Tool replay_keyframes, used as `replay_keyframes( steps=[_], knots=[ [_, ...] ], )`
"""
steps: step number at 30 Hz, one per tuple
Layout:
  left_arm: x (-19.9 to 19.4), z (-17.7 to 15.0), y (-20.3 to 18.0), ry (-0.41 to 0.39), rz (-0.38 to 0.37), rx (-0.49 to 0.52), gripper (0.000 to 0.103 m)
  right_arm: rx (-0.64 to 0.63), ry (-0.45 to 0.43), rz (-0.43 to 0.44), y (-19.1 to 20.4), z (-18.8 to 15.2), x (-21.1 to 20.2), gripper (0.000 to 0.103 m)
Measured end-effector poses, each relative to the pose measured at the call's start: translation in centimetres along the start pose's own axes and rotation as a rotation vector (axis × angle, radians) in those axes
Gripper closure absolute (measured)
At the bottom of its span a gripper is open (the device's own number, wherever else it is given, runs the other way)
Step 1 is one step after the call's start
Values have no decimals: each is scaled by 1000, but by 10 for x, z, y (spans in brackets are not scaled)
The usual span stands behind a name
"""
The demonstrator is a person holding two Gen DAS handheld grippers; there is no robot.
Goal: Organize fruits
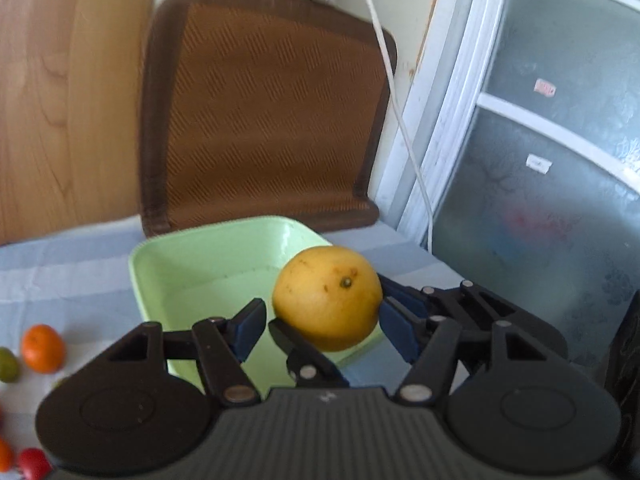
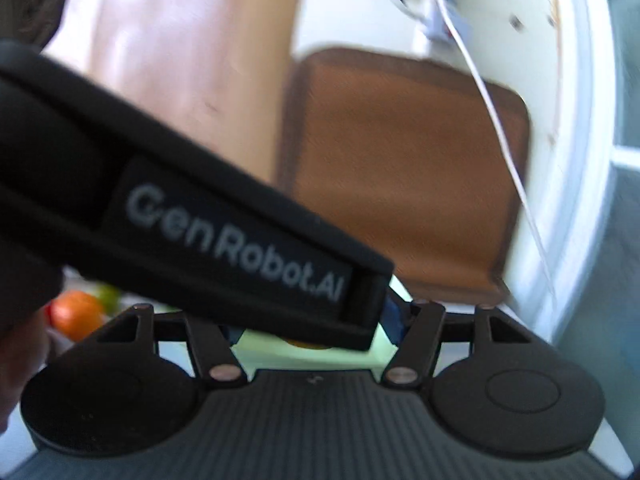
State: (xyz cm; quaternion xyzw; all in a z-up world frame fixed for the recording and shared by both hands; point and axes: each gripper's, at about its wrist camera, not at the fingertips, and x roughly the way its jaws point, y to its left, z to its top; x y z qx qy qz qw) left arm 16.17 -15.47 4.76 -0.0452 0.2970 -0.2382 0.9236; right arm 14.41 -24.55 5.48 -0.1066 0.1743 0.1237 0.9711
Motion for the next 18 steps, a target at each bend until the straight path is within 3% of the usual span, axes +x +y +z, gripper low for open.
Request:
replay_keyframes(
  steps=[4,7,13,18],
  knots=[
    [6,-8,-3,-12,40,-9,33,67,48,-3,-14,-2,8,33],
    [-14,-9,2,-64,46,-34,32,86,-11,-49,-16,-3,-2,24],
    [-103,-20,27,-221,120,-9,28,117,-78,-74,-22,-4,-14,25],
    [-177,-63,64,-273,290,-16,28,190,-113,-161,-31,-1,-15,25]
  ],
)
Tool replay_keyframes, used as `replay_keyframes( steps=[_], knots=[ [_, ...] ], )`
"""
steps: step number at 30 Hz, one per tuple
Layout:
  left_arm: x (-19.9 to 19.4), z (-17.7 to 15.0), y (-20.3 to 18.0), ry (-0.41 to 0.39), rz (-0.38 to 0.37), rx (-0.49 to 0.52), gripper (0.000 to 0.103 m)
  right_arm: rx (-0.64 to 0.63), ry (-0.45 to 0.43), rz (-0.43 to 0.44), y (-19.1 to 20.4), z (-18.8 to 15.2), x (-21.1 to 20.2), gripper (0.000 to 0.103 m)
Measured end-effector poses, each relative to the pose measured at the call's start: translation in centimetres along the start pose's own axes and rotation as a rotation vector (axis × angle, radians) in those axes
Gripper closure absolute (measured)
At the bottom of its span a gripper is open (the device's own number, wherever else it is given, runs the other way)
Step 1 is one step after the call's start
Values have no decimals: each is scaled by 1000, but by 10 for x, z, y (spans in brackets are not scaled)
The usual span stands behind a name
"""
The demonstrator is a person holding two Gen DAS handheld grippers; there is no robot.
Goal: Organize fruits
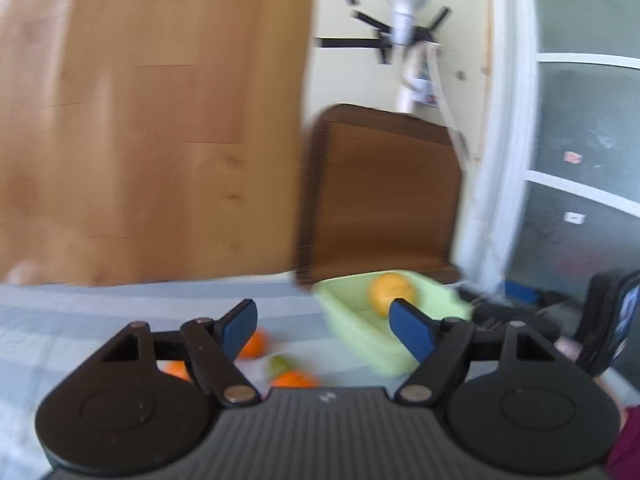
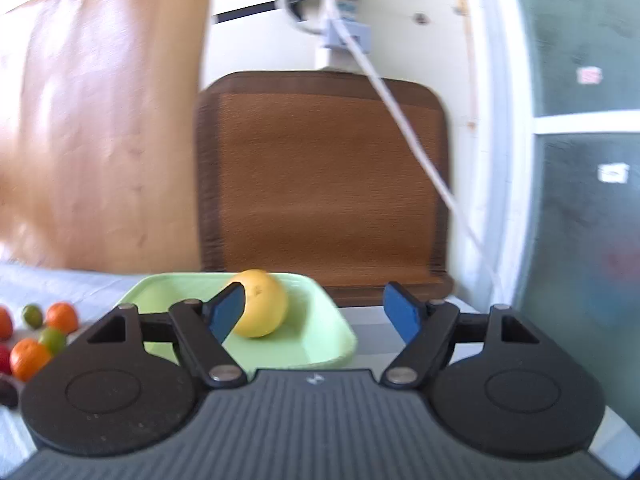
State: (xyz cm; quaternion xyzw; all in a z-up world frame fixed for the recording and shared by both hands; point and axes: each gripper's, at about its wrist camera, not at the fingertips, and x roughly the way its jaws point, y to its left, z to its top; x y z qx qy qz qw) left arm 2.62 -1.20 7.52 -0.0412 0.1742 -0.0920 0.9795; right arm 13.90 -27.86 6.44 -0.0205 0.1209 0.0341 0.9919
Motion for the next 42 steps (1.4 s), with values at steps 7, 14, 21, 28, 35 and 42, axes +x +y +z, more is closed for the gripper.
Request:
replay_keyframes(
  steps=[7,14,21,28,35,42],
  knots=[
    [-50,-57,68,23,288,-25,28,181,39,-104,-22,-2,-8,35],
    [-47,-68,71,23,393,21,29,220,56,-74,8,-16,-45,39],
    [-53,-72,57,-40,429,76,17,172,17,32,60,-24,-74,41],
    [-84,-78,54,-230,463,47,0,-85,-132,143,114,-28,-107,43],
    [-73,-73,60,-153,489,13,0,-167,-189,213,127,-30,-122,43],
    [-68,-73,57,-115,467,39,0,-96,-133,227,116,-26,-111,43]
  ],
)
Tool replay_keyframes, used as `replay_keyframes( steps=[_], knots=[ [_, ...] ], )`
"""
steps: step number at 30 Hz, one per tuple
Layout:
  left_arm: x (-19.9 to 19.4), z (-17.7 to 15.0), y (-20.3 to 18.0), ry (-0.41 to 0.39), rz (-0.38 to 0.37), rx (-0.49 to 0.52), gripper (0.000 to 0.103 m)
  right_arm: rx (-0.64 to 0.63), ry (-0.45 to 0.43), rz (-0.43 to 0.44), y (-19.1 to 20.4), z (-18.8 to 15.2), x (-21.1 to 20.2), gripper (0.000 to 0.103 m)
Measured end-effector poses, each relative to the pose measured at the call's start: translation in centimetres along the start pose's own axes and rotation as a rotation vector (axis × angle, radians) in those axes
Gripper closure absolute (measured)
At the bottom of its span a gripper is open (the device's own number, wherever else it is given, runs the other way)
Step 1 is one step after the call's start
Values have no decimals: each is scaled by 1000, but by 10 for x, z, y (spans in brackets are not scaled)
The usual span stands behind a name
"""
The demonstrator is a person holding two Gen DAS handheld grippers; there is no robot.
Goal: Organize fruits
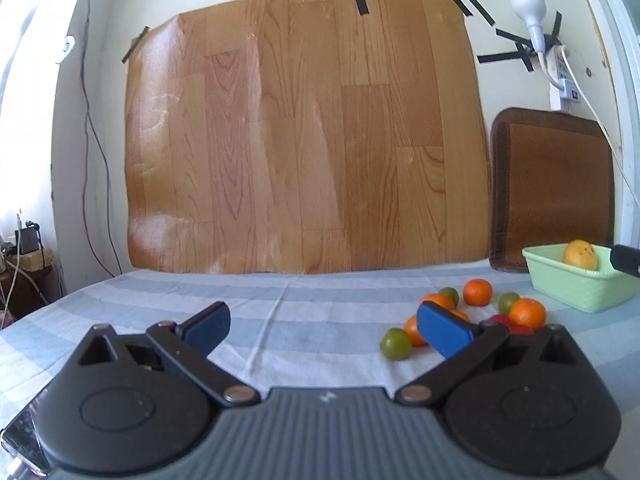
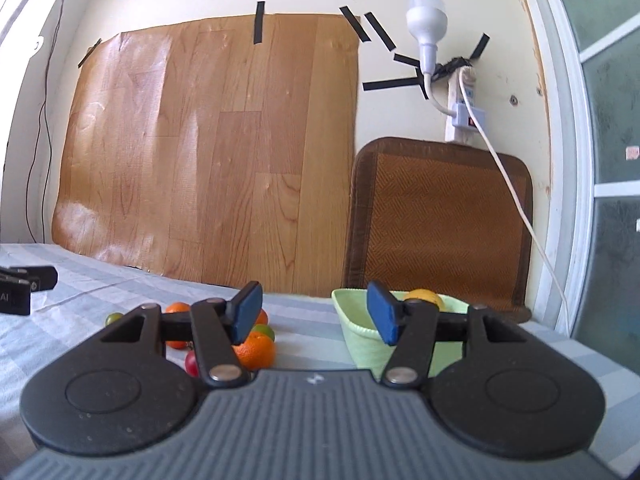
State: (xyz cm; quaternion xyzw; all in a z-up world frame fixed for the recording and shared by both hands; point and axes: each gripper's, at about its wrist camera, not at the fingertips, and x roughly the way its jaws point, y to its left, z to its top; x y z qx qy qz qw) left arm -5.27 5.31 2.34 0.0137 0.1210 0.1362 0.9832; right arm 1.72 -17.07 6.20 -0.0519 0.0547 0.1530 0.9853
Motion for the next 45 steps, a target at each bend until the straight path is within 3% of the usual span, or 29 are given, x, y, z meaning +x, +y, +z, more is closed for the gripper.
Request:
replay_keyframes(
  steps=[3,17,45],
  knots=[
    [1,0,-2,21,-35,11,0,26,15,8,-3,-2,1,43],
    [3,-1,4,37,-26,-29,0,162,109,3,-21,-4,12,39],
    [3,0,2,39,-47,0,0,212,140,16,-30,-5,15,38]
  ],
)
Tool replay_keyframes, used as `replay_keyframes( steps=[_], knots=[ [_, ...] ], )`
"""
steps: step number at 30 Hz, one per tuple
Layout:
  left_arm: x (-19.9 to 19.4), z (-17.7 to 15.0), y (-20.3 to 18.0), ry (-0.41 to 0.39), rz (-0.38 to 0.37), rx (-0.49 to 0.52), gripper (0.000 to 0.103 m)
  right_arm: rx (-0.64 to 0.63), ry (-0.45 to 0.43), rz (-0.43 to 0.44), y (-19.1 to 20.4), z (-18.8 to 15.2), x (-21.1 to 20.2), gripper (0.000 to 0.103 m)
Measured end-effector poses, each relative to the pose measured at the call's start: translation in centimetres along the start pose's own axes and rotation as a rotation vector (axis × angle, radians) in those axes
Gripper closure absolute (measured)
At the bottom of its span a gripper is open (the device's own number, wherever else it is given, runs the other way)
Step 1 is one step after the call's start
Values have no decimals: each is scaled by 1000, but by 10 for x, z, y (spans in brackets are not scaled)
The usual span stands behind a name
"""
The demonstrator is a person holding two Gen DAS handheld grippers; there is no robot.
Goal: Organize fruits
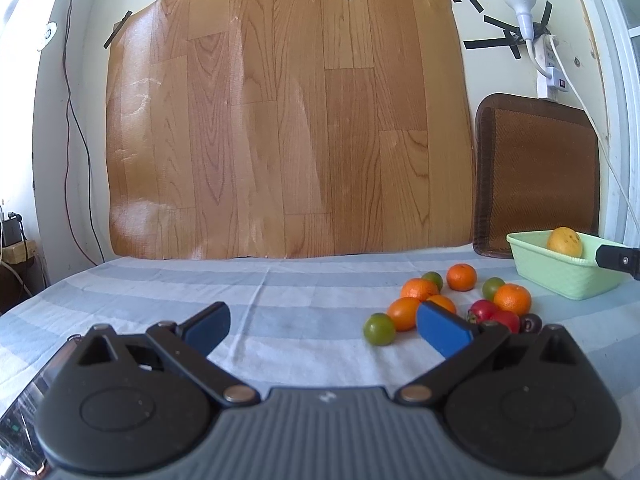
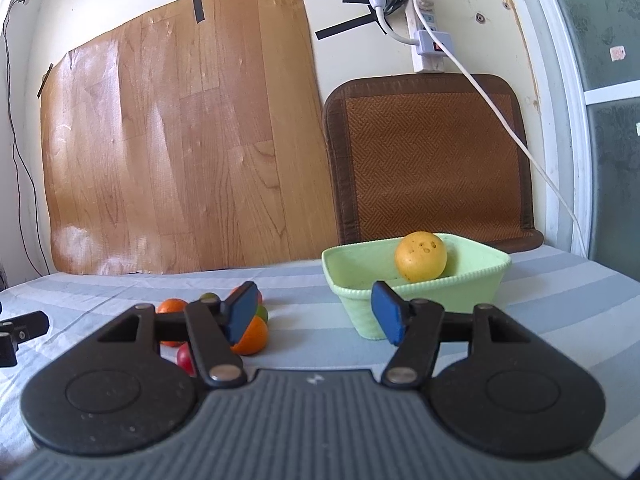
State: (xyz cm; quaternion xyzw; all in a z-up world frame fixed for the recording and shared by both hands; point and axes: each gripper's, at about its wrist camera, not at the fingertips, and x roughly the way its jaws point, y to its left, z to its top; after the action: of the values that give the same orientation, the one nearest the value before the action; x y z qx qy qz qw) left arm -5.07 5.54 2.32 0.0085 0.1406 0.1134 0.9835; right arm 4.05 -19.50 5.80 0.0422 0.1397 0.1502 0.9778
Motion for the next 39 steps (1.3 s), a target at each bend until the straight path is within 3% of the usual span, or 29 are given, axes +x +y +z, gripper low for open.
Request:
replay_keyframes(
  steps=[15,19,25,28,32,39],
  knots=[
    [2,-1,0,9,34,-1,0,-13,19,28,4,0,0,38],
    [0,0,-3,11,-19,34,0,-8,36,46,3,0,2,40],
    [-5,-1,-21,22,-138,118,0,38,96,73,-3,-1,9,55],
    [-6,-3,-33,42,-187,144,0,59,112,78,-5,-1,10,55],
    [-8,-6,-41,41,-196,176,0,51,111,85,-4,-1,9,55],
    [-6,-4,-31,49,-201,119,0,57,119,78,-4,-1,9,55]
  ],
)
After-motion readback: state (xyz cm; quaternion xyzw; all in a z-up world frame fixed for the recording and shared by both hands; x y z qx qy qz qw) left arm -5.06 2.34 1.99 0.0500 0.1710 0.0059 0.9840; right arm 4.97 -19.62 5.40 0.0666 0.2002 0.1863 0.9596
